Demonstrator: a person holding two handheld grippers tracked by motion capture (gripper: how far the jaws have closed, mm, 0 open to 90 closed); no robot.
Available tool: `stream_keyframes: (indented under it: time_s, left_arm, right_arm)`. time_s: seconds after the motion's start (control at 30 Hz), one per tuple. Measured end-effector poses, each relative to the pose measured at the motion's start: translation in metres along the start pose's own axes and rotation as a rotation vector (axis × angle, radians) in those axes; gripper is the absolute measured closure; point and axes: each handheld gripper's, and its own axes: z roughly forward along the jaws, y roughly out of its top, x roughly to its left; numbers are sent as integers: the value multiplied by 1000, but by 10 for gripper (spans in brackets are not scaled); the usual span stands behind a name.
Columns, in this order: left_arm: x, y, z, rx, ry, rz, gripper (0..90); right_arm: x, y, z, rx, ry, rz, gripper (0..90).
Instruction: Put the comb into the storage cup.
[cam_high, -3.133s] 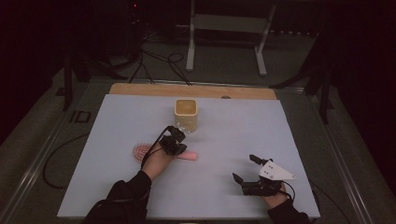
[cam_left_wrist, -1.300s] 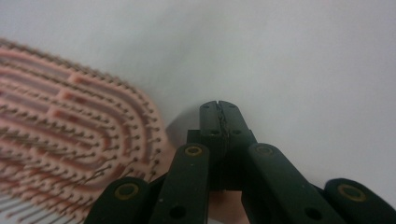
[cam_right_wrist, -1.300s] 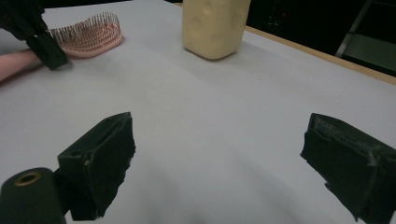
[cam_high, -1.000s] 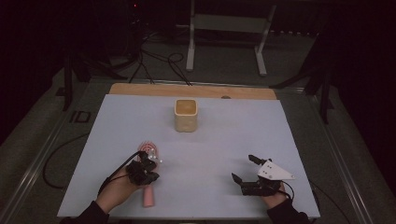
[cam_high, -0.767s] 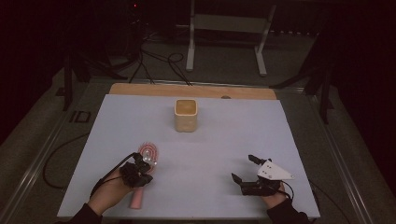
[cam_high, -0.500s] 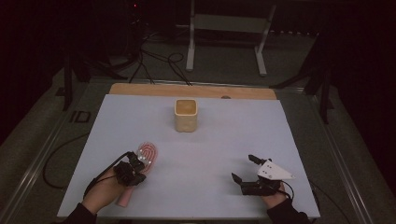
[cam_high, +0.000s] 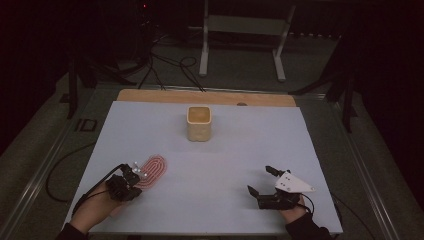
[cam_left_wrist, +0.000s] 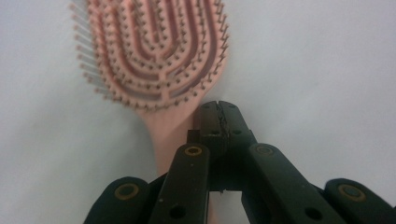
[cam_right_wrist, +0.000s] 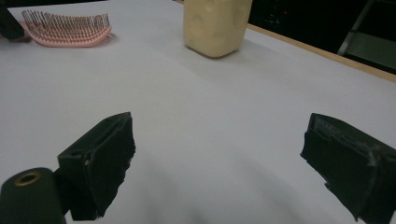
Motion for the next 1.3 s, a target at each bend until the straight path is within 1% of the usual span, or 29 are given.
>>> stream_keyframes:
  time_s: [0.17,0.23,0.27,0.37,0.47,0.53,0.6,0.67,0.73,0.77,0.8,0.87,0.93,0.97,1.03,1.13,1.17,1.2,1.23,1.3]
  left_arm:
    - [7,-6,-7,1,9,-13,898]
    - [7,-6,-8,1,9,-10,898]
    - [7,-7,-12,6,9,-2,897]
    - [7,-9,-18,3,3,4,895]
    - [8,-10,-23,-5,11,9,854]
    - [9,-11,-29,-17,8,7,844]
    - [10,-12,-33,-21,20,4,787]
    - [13,-12,-36,-18,11,-6,737]
    - [14,-12,-36,-12,8,-5,676]
    - [14,-12,-36,-12,8,-5,676]
    - [18,-13,-38,-5,2,-19,588]
    - [21,-13,-39,-5,-14,-37,522]
    - [23,-13,-39,-7,-26,-54,403]
    - [24,-13,-38,-2,-34,-59,339]
    - [25,-13,-37,9,-28,-65,232]
    - [27,-11,-34,16,-35,-76,122]
    - [27,-10,-32,24,-48,-73,78]
    - [27,-10,-31,26,-52,-74,0]
    - [28,-9,-29,30,-57,-81,0]
    - [28,-7,-26,50,-41,-76,0]
  right_arm:
    - [0,0,1,0,0,-5,86]
    - [0,0,1,0,1,-5,86]
    - [0,1,0,-1,0,-5,86]
    - [0,0,1,-2,0,-3,86]
    - [0,1,1,-1,0,-5,86]
    - [0,0,1,1,0,-4,86]
    - [1,0,1,3,1,-5,86]
    - [1,1,1,-1,1,-4,86]
    - [0,1,1,0,0,-4,86]
    - [1,0,1,4,2,-2,86]
    - [1,0,1,3,2,-5,86]
    - [1,1,1,2,2,-5,86]
    - [1,0,1,5,3,-6,86]
    - [1,0,1,6,2,-10,86]
    - [1,1,1,3,3,-7,86]
    - [1,0,2,10,3,-10,86]
    - [2,0,2,8,3,-11,86]
    - [1,1,2,7,4,-11,86]
    - [1,1,2,6,3,-14,86]
    - [2,0,2,13,4,-8,86]
